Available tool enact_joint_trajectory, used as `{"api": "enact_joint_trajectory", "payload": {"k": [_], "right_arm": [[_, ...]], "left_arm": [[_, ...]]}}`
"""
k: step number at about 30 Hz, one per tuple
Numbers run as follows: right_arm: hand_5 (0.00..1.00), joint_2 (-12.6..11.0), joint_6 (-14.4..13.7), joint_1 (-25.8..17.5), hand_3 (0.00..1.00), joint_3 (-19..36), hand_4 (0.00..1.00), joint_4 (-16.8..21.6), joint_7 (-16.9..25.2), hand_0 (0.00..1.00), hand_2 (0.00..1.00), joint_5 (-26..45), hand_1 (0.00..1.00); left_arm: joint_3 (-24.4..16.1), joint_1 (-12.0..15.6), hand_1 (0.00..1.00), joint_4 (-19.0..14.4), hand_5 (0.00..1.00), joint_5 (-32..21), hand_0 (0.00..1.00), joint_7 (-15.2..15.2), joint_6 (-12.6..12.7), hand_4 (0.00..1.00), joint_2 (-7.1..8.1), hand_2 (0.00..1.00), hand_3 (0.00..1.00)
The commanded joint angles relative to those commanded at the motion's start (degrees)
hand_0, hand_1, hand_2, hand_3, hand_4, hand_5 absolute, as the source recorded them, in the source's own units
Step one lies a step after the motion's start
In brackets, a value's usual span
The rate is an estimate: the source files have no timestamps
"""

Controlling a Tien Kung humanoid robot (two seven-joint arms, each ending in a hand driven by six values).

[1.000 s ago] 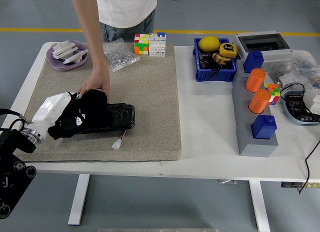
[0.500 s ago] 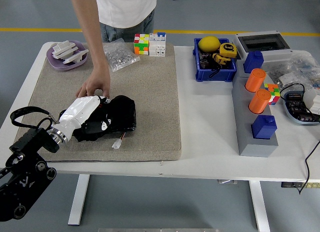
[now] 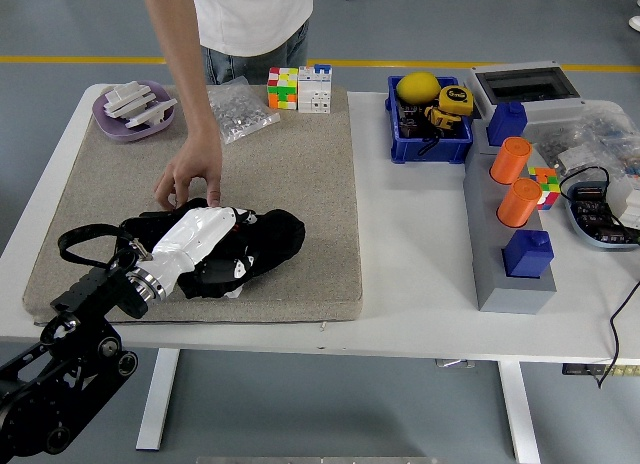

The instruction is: Pick the rag up,wipe the panel,place it on the desk

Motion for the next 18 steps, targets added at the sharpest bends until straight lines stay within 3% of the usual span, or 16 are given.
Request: {"api": "enact_joint_trajectory", "payload": {"k": [10, 18], "right_arm": [[0.478, 0.09, 0.05, -0.11, 0.581, -0.12, 0.998, 0.00, -0.03, 0.533, 0.651, -0.22, 0.602], [0.478, -0.07, -0.09, -0.37, 0.582, -0.36, 0.998, 0.00, -0.09, 0.533, 0.651, 0.15, 0.602]], "left_arm": [[-5.64, 1.67, 0.199, 2.56, 0.002, 0.40, 0.268, -0.69, 0.92, 0.002, -0.45, 0.523, 0.393], [-10.98, 3.58, 0.206, 4.40, 0.002, 2.42, 0.263, -2.05, 1.85, 0.002, 0.16, 0.517, 0.393]]}}
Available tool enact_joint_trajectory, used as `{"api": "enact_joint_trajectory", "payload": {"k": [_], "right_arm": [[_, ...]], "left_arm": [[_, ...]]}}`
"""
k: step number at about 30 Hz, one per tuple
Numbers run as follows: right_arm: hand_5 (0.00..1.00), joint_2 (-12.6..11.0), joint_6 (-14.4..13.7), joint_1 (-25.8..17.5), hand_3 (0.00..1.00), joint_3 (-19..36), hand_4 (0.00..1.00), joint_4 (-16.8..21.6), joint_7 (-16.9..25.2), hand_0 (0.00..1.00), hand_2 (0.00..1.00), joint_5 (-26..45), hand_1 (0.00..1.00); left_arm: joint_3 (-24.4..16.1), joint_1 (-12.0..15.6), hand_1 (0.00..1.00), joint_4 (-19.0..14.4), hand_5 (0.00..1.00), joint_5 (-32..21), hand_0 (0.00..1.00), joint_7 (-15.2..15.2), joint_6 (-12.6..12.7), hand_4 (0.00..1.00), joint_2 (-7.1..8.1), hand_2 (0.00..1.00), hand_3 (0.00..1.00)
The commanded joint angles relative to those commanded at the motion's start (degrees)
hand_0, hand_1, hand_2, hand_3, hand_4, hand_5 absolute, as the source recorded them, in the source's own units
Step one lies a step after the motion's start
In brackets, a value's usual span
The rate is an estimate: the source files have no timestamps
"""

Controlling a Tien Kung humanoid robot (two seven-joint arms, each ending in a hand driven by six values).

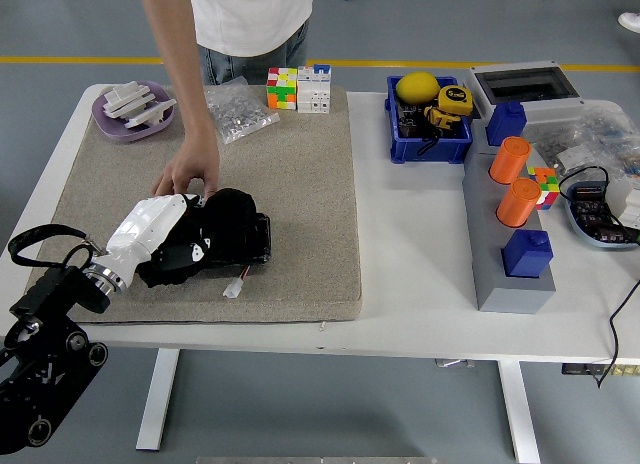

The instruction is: Pick the rag up,wipe the panel,place it on the desk

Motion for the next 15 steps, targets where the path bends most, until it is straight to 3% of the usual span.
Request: {"api": "enact_joint_trajectory", "payload": {"k": [15], "right_arm": [[0.480, -0.02, -0.09, -0.17, 0.581, 0.65, 0.998, 0.00, -0.07, 0.535, 0.651, -0.59, 0.600]], "left_arm": [[-8.05, 2.13, 0.212, 2.98, 0.002, 0.49, 0.261, -0.53, 0.37, 0.002, 1.00, 0.513, 0.394]]}}
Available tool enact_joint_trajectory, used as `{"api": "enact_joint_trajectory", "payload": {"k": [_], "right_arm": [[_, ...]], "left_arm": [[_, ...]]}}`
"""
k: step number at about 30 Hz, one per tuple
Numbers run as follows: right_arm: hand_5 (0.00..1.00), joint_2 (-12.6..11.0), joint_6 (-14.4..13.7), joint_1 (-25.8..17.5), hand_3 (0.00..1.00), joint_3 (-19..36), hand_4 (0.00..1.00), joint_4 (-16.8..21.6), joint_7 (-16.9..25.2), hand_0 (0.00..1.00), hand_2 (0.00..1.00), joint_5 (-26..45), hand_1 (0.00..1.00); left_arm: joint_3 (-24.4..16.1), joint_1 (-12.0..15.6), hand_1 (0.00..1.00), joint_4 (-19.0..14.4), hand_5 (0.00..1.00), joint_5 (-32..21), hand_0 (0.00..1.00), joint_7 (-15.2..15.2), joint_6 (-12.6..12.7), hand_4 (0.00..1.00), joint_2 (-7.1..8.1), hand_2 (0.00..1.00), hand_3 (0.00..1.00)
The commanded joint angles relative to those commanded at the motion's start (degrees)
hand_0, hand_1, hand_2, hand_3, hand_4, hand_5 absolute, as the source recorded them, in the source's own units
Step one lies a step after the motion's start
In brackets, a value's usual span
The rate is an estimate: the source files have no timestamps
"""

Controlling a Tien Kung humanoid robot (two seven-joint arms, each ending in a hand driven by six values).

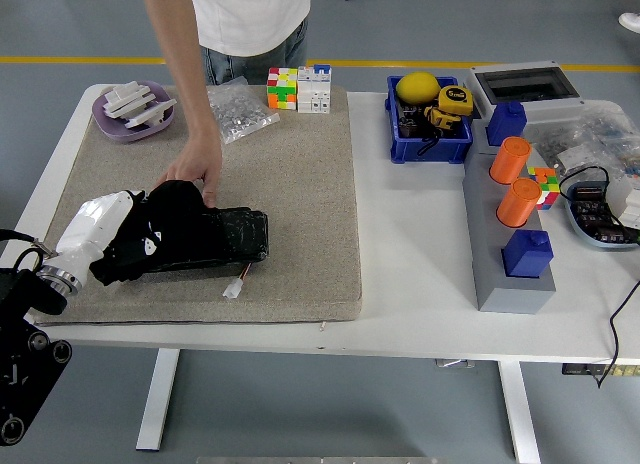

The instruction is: Pick the rag up,wipe the panel,place it on the desk

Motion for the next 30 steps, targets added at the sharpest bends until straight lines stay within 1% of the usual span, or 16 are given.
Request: {"api": "enact_joint_trajectory", "payload": {"k": [4, 11, 17, 23, 30], "right_arm": [[0.479, 0.05, -0.02, -0.06, 0.581, 0.18, 0.998, 0.00, -0.02, 0.536, 0.651, -0.20, 0.599], [0.482, -0.05, -0.07, -0.29, 0.582, -0.44, 0.998, 0.00, -0.15, 0.536, 0.651, 0.22, 0.600], [0.482, -0.18, -0.16, -0.31, 0.582, -0.41, 0.998, 0.00, -0.17, 0.536, 0.651, 0.16, 0.599], [0.483, -0.14, -0.09, -0.35, 0.581, -0.19, 0.998, 0.00, -0.10, 0.535, 0.651, 0.03, 0.599], [0.484, -0.10, -0.03, -0.27, 0.581, 0.39, 0.998, 0.00, -0.04, 0.535, 0.651, -0.43, 0.599]], "left_arm": [[-2.01, 0.55, 0.214, 0.75, 0.002, 0.49, 0.261, -0.03, 0.10, 0.002, 0.03, 0.508, 0.395], [-5.57, 1.43, 0.215, 0.83, 0.002, 1.79, 0.258, 0.35, 0.44, 0.002, 0.31, 0.506, 0.394], [-6.51, 1.82, 0.218, 0.93, 0.002, 2.45, 0.259, 0.56, 0.58, 0.002, 0.79, 0.504, 0.393], [-5.13, 1.65, 0.219, 0.12, 0.002, 3.14, 0.260, 0.92, 0.66, 0.002, 0.90, 0.503, 0.392], [-1.26, 0.47, 0.221, -1.33, 0.002, 3.11, 0.261, 1.19, 0.73, 0.002, 0.60, 0.502, 0.393]]}}
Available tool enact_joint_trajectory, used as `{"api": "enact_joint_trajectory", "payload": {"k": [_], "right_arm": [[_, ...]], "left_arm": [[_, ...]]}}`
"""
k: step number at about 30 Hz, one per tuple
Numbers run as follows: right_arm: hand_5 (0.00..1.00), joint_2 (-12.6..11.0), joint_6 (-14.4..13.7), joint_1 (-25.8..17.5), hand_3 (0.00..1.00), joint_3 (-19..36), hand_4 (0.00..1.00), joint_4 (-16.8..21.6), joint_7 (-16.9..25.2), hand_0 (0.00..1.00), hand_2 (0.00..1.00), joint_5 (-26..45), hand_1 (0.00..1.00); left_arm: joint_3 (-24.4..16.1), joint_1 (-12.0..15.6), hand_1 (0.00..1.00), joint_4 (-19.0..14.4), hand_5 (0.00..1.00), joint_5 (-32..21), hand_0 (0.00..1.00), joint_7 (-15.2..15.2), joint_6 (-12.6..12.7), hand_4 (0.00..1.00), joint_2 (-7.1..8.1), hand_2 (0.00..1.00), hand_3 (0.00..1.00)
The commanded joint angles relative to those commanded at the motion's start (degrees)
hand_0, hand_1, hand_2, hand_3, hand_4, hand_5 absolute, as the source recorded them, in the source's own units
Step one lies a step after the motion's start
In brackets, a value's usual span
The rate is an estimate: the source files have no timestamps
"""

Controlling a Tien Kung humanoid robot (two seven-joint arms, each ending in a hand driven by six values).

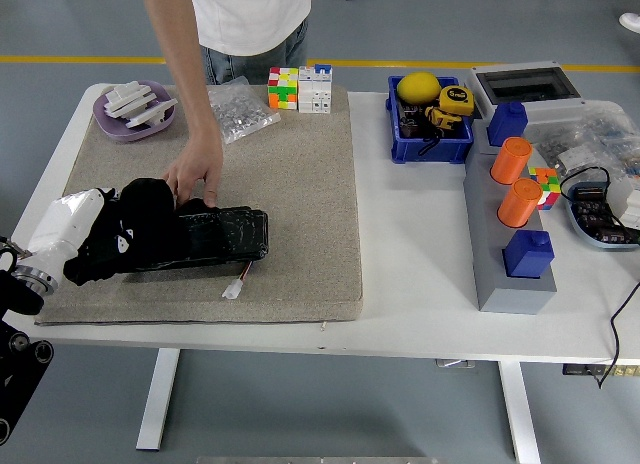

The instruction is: Pick the rag up,wipe the panel,place it on the desk

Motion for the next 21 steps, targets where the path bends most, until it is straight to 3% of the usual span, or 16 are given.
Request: {"api": "enact_joint_trajectory", "payload": {"k": [21], "right_arm": [[0.485, -0.34, 0.12, 0.42, 0.583, 0.48, 0.998, 0.00, 0.05, 0.537, 0.651, -0.48, 0.599]], "left_arm": [[15.42, -5.89, 0.222, -1.70, 0.002, -1.26, 0.271, 0.91, -1.49, 0.002, -0.51, 0.499, 0.393]]}}
